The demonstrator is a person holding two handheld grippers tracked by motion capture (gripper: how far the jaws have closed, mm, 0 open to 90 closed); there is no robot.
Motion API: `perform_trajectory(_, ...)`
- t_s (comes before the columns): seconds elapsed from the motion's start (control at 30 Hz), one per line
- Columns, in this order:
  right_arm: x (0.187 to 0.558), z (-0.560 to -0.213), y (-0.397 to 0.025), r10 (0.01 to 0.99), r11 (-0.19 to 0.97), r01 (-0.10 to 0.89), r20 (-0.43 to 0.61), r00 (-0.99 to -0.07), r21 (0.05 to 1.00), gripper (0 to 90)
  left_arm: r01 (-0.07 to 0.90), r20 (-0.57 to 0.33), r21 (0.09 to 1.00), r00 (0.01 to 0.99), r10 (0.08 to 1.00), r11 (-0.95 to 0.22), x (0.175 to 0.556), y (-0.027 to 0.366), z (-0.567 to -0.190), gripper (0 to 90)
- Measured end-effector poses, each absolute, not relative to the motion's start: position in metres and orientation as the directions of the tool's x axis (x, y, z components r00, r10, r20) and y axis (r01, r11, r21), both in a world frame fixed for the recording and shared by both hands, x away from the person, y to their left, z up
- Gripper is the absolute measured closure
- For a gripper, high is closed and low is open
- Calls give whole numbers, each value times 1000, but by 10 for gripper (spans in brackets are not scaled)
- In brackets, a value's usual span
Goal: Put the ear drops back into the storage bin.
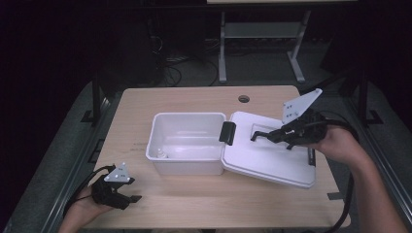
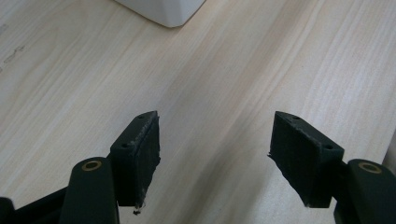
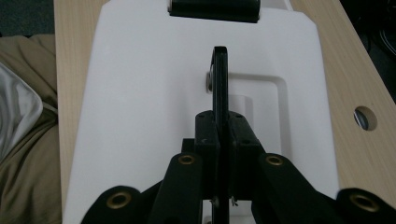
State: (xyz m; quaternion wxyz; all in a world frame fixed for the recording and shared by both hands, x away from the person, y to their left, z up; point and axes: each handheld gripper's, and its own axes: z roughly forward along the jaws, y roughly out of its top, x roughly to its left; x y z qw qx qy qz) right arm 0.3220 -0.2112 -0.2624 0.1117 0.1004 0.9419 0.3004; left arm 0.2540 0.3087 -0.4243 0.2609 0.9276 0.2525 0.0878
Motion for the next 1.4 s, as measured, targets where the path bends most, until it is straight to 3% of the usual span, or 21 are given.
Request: perform_trajectory(1.4,360,-253,-109,129,814,32,-126,-984,580,840,432,9,545,854,520,-719,253,315,-427,334)
